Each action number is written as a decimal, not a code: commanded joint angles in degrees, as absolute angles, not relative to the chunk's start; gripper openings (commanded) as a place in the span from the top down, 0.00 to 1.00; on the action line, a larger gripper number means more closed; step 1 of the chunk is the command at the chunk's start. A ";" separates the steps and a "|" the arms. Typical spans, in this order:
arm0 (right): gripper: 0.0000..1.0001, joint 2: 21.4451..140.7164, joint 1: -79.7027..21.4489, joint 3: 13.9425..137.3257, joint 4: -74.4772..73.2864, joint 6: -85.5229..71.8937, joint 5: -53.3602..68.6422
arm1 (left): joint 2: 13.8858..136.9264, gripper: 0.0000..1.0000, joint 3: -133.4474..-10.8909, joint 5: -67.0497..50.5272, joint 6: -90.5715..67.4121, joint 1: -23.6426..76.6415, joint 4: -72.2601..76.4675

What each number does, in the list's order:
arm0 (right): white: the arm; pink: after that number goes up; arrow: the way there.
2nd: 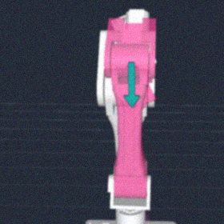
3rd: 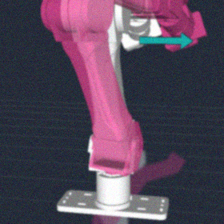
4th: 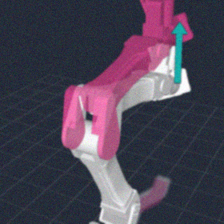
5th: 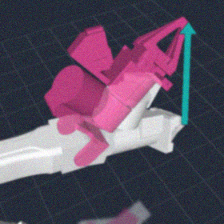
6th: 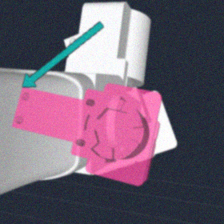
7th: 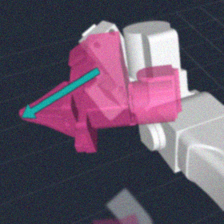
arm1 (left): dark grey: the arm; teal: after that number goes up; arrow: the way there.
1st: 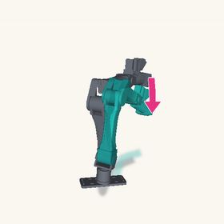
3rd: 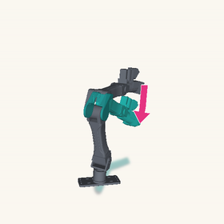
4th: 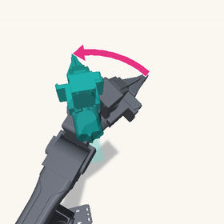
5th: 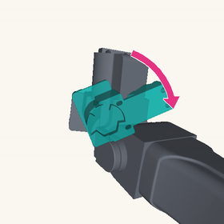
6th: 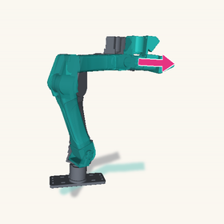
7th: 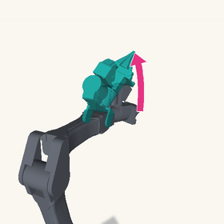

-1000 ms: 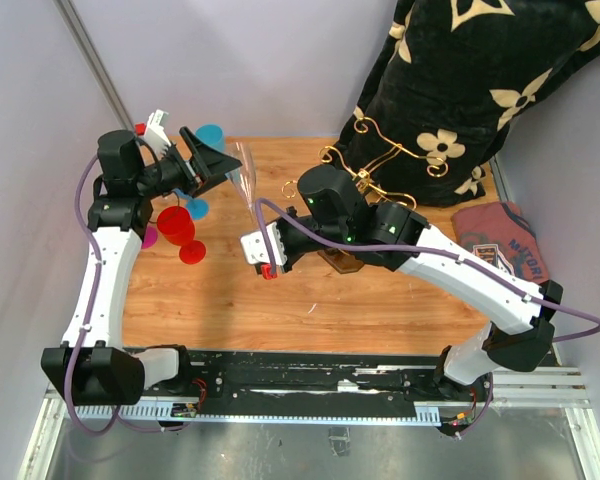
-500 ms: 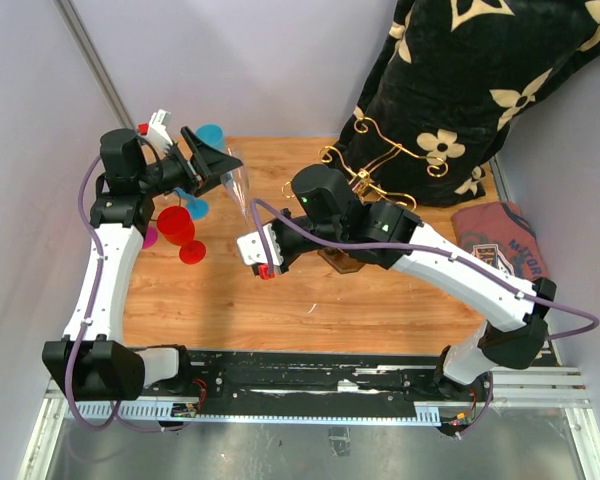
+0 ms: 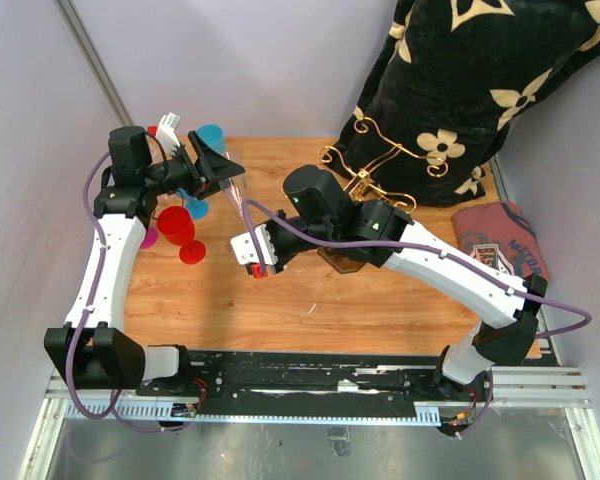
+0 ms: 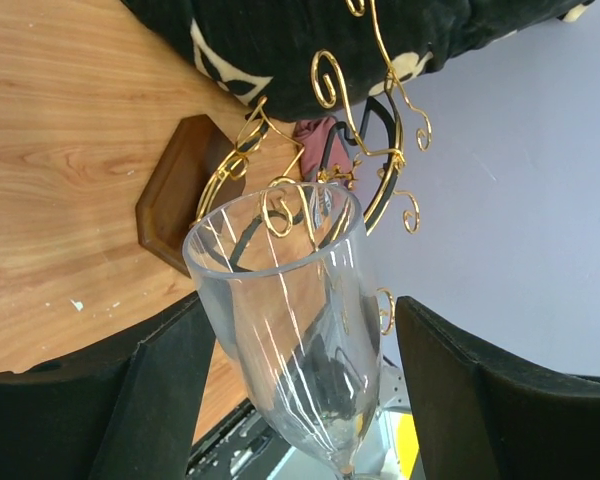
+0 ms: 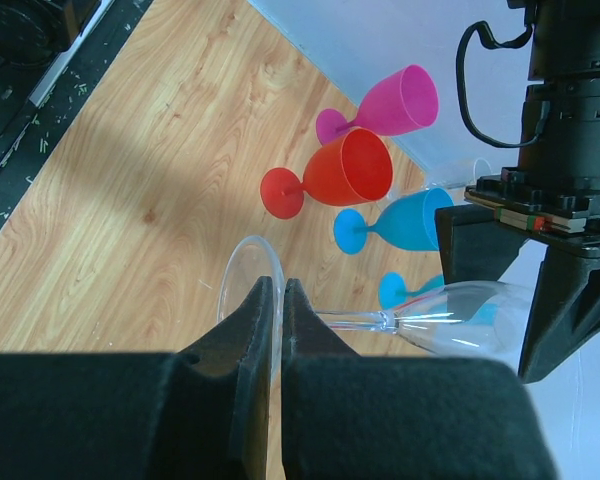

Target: Take the wine glass off the wine glass rack

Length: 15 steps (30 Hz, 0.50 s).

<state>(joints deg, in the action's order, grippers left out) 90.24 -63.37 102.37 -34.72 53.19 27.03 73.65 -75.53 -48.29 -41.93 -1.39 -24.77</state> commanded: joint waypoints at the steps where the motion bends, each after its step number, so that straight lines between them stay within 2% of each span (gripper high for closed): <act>1: 0.99 89.72 -64.41 103.85 -33.89 54.28 27.08 | 73.30 0.26 -77.55 -49.45 -40.96 -1.31 -25.67; 9: 0.99 89.68 -64.34 102.63 -32.78 52.85 23.63 | 73.37 0.39 -78.98 -47.59 -40.30 -1.25 -27.02; 10: 0.96 89.52 -64.34 102.08 -32.04 52.41 22.89 | 73.31 0.39 -79.22 -47.06 -40.12 -1.24 -27.14; 11: 0.89 89.29 -64.34 101.58 -31.39 52.25 22.25 | 73.35 0.40 -79.41 -46.40 -39.85 -1.30 -27.43; 12: 0.77 88.99 -64.34 100.96 -30.66 51.98 21.67 | 73.38 0.40 -79.63 -45.69 -39.39 -1.29 -27.73; 13: 0.71 88.57 -64.34 100.26 -29.85 51.64 21.14 | 73.39 0.40 -79.90 -44.81 -38.68 -1.27 -28.09; 15: 0.68 87.83 -64.36 99.35 -29.05 51.32 20.33 | 73.40 0.40 -79.95 -43.89 -37.99 -1.27 -28.18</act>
<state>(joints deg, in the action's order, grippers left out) 90.02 -63.40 101.21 -32.75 52.40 23.62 73.65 -77.95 -45.50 -40.42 -1.37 -27.24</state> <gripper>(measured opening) 0.282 0.644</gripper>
